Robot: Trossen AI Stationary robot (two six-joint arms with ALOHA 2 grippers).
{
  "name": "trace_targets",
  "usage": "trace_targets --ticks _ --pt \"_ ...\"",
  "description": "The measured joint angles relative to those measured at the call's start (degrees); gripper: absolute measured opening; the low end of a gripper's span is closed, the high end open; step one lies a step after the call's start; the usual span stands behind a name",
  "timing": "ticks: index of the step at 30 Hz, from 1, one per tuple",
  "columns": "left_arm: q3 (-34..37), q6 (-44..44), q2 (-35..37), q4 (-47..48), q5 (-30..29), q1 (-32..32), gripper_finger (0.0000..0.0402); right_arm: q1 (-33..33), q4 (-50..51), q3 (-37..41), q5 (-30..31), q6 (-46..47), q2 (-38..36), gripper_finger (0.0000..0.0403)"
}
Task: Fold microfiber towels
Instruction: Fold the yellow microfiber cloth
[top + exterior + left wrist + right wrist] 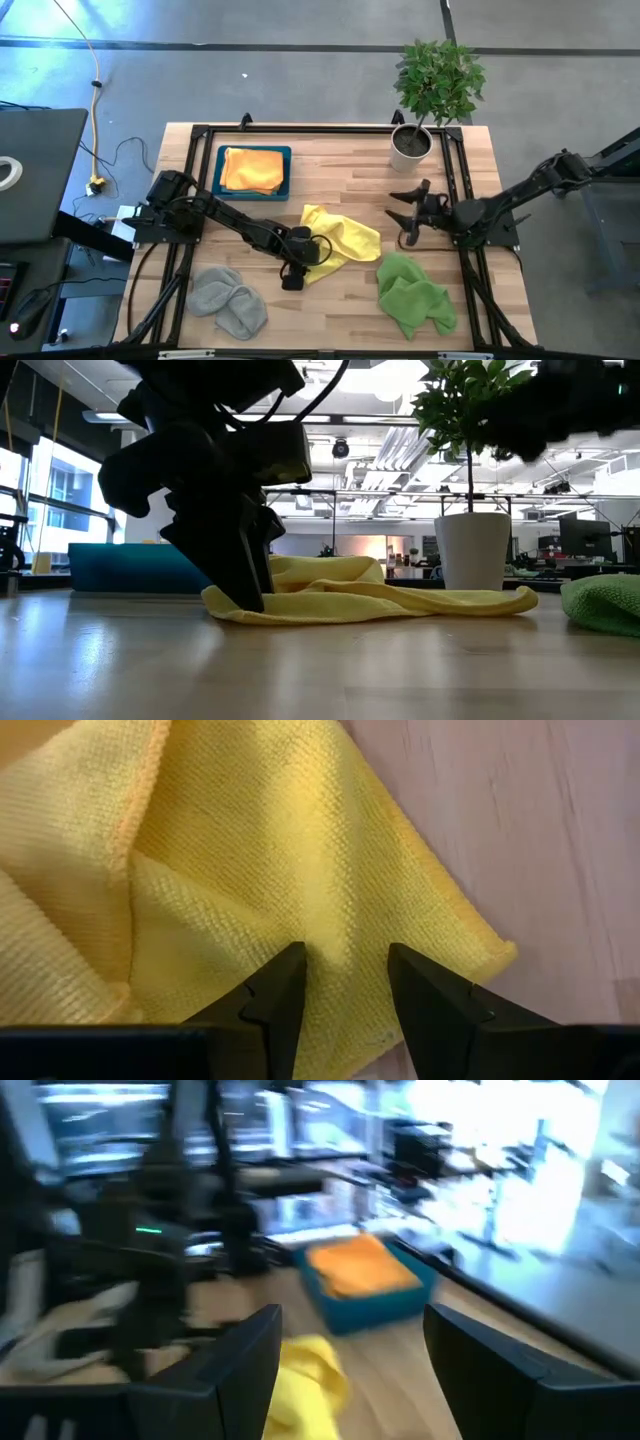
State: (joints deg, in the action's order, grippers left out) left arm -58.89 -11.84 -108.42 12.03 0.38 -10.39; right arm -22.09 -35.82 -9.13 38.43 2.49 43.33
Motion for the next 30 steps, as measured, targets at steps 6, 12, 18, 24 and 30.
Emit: trace_targets --ticks 6,12,18,24,30 --pt "0.0 0.0 0.0 -0.2 0.0 0.4 0.0138 0.0 -0.1 -8.0 -9.5 -10.1 4.0 0.0236" --pt "0.0 -0.4 -0.1 -0.2 0.0 0.4 0.0138 3.5 1.9 -16.1 -8.8 -7.1 13.6 0.0236" --pt "0.0 -1.1 -0.1 0.2 -0.1 0.4 0.0138 6.0 21.9 -26.3 -8.9 5.4 24.3 0.0236" --pt "0.0 -1.6 -0.1 1.2 -0.1 0.1 0.0138 5.6 31.5 -32.2 -16.7 15.0 32.6 0.0236" --pt "0.0 -2.9 -0.1 1.2 -0.1 0.1 0.0138 3.4 28.5 -32.6 -19.8 16.7 42.0 0.0236"
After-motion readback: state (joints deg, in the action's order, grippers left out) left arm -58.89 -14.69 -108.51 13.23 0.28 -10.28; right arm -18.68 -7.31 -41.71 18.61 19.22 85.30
